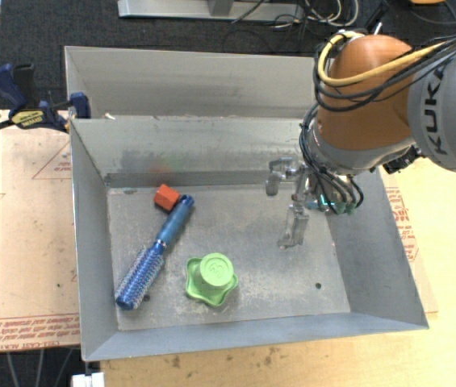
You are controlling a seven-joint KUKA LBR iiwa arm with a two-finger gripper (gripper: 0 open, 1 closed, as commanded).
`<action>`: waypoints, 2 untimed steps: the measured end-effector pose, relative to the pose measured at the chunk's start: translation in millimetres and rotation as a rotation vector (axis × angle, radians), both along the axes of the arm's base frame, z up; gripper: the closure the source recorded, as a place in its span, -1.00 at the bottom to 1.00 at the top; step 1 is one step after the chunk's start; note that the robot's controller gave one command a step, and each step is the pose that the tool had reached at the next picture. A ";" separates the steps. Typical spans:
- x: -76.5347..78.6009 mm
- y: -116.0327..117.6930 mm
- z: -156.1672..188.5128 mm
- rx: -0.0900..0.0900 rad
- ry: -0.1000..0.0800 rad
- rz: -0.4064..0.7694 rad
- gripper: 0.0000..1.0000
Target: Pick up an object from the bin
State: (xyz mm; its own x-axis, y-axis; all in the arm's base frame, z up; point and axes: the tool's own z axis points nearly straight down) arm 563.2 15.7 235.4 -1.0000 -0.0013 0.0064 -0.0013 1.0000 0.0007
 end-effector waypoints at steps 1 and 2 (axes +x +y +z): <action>47.8 -46.4 -170.2 0.000 -0.003 0.064 -1.00; 65.3 -115.6 -164.9 -0.004 -0.012 0.121 -1.00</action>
Offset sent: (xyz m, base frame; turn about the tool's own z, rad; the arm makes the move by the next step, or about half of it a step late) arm 0.0486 -0.0456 -0.1654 -0.0677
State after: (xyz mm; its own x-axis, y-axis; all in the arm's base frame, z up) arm 628.5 -99.8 70.5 -0.9925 -0.1218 -0.0050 -0.1218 0.9926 -0.0040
